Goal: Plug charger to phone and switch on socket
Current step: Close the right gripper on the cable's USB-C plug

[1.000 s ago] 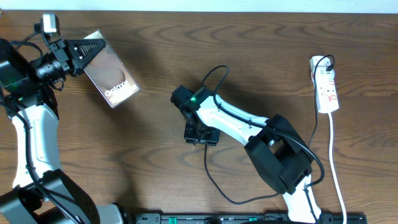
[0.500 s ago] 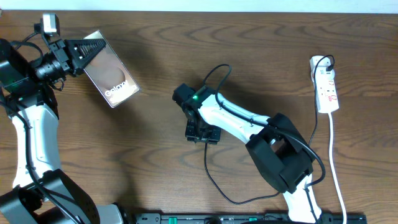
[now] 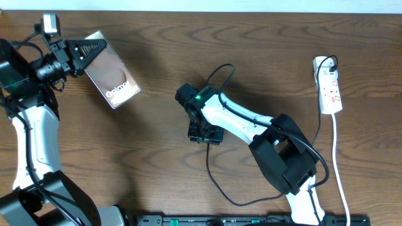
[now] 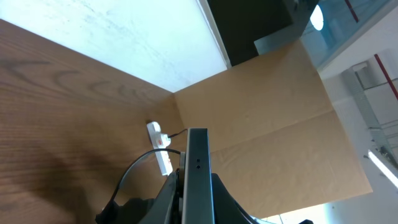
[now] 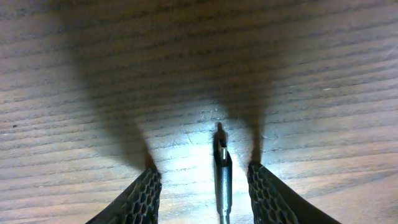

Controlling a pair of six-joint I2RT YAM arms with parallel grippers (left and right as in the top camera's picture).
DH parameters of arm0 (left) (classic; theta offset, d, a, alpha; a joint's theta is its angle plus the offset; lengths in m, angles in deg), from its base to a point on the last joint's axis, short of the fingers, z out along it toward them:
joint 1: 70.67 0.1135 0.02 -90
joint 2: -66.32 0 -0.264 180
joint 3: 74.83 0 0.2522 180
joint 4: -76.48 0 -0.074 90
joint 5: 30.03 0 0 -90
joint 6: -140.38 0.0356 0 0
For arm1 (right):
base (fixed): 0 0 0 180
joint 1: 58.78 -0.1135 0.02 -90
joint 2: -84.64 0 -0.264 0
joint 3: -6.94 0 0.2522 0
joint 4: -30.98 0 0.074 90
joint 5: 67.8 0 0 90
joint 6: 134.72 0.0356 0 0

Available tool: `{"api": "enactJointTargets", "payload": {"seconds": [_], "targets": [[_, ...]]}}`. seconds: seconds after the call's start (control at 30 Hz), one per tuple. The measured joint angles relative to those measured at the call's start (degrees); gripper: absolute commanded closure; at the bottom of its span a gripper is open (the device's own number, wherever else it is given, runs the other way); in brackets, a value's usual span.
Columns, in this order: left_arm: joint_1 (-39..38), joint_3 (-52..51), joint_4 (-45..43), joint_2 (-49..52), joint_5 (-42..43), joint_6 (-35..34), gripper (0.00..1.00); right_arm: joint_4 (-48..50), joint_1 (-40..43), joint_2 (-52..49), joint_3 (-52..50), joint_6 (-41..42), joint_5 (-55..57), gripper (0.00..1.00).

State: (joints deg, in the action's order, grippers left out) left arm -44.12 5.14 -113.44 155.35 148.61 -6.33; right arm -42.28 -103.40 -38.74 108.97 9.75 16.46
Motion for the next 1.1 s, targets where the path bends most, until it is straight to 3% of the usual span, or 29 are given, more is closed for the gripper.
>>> {"api": "enactJointTargets", "payload": {"seconds": [0.9, 1.1], "targets": [[0.0, 0.0, 0.0, 0.0, 0.0, 0.0, 0.92, -1.4, -1.3, 0.0, 0.0, 0.0, 0.6, 0.56], [0.0, 0.0, 0.0, 0.0, 0.0, 0.0, 0.92, -1.3, -1.3, 0.0, 0.0, 0.2, 0.5, 0.66]]}}
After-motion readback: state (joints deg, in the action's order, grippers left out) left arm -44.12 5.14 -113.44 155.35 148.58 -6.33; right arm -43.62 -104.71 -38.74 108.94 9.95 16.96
